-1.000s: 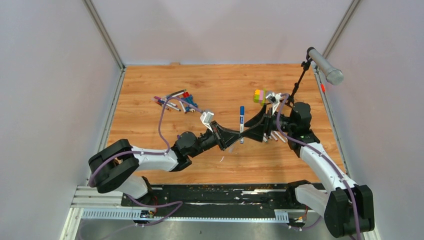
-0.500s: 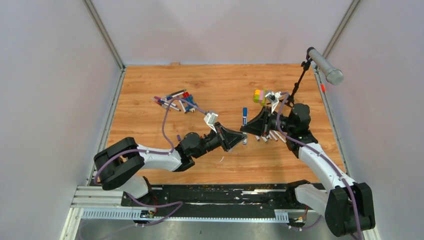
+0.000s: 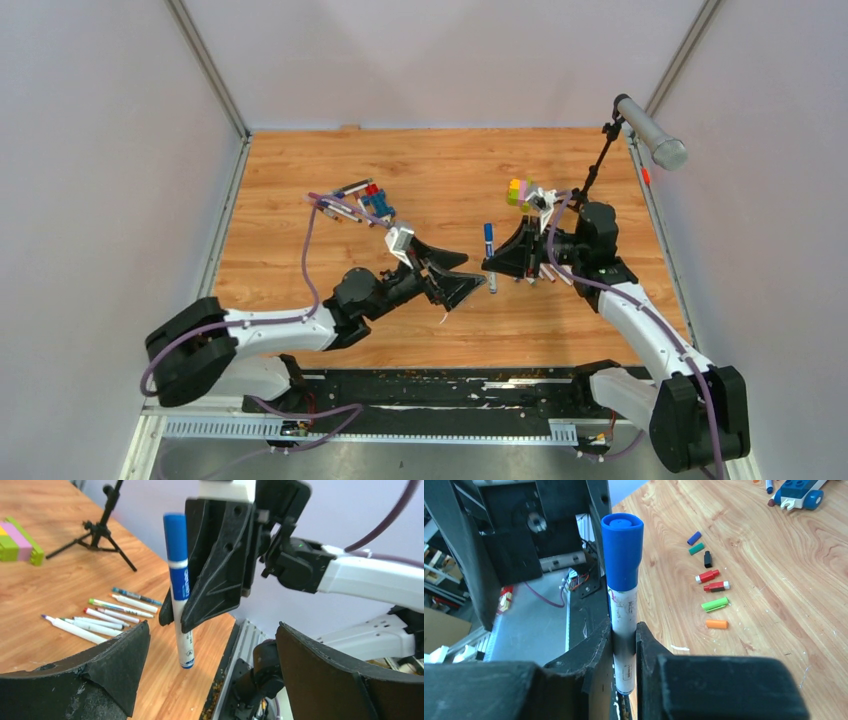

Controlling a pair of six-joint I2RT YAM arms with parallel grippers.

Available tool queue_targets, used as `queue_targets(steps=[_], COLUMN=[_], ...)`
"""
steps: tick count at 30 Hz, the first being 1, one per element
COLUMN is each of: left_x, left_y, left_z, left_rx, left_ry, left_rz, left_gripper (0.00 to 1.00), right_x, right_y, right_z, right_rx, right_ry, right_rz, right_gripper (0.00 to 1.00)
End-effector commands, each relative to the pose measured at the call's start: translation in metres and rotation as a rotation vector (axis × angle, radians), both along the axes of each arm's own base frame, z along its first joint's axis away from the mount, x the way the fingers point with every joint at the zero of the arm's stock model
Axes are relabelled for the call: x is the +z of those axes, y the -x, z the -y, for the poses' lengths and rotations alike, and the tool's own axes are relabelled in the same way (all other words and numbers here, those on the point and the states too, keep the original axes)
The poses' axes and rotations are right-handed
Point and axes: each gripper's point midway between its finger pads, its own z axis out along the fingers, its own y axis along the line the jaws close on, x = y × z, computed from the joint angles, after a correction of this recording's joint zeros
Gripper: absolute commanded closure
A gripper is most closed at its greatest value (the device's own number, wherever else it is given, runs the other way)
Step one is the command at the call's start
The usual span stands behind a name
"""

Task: Open the pen caps
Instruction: Pick up the pen from the center of the board, then open the pen cap from the pen.

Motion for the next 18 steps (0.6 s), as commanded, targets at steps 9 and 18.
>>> queue_targets(steps=[9, 18], left_x=[0.041, 0.046], left_y=[-0.041, -0.049], left_z=[-0.020, 0.006], left_rx=[0.081, 0.026], left_ry=[0.035, 0.071], left_rz=[-0.096, -0.141], left_gripper=[0.00, 0.19], right_x=[0.001, -0.002], right_y=[0.016, 0.014], right_z=[-0.005, -0.006], right_rx=[0.134, 0.126], right_ry=[0.023, 0.032], right_rz=[0.108, 0.096], right_gripper=[1.00, 1.00])
